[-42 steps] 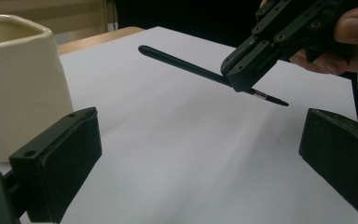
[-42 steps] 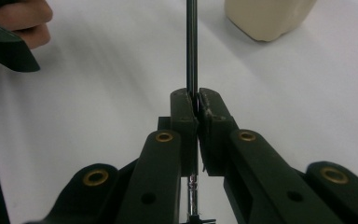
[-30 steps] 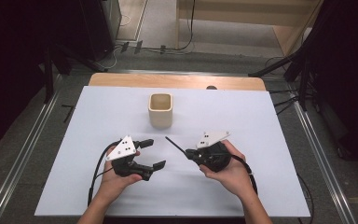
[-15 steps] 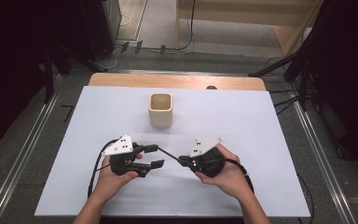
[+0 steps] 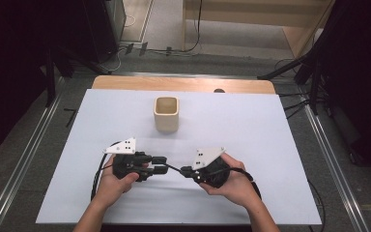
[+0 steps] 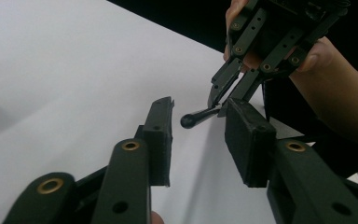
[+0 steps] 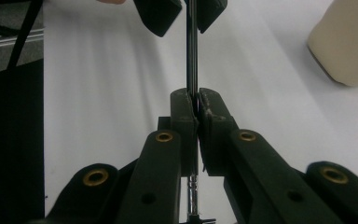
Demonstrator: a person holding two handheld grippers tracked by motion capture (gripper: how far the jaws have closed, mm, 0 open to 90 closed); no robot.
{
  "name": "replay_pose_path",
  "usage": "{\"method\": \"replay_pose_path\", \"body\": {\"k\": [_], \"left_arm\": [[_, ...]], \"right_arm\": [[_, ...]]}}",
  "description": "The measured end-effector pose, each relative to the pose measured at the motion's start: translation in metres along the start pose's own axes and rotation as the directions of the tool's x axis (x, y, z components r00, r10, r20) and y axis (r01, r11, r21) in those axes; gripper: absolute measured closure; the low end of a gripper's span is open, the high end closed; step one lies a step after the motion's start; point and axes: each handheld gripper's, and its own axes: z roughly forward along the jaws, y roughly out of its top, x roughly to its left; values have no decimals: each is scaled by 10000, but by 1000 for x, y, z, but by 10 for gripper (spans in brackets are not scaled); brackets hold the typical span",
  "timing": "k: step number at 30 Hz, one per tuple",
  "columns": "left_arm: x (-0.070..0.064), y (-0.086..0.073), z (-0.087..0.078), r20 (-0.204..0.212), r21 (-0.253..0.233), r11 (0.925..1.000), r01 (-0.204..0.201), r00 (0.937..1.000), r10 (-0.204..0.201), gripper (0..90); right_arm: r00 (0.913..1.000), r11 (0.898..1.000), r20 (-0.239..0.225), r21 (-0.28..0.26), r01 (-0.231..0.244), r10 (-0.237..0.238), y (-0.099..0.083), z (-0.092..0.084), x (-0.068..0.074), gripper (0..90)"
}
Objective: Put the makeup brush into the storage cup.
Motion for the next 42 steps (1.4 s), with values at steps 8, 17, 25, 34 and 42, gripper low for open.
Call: {"method": "replay_pose_path", "body": {"k": [8,17,25,34,42], "left_arm": [[2,1,1,708,243,9992,302,9970,-319,703],[0,4,-2,1057,186,9998,1,9944,-21,859],[0,4,-13,-279,-653,9978,-80,9996,62,860],[-3,4,-14,-1327,-976,9944,-398,9908,267,860],[-7,3,-15,-2089,-1483,9863,-718,9771,397,860]], "right_arm": [[9993,9993,-55,65,373,-373,0,1,1,874],[9945,9946,-186,-117,1032,-1034,-3,3,4,868],[9976,9866,441,-1566,-452,527,-5,-1,-3,464],[9575,9309,930,-2763,-2388,2732,-9,2,-9,294],[9050,8675,763,-3284,-3736,4186,-9,8,-5,126]]}}
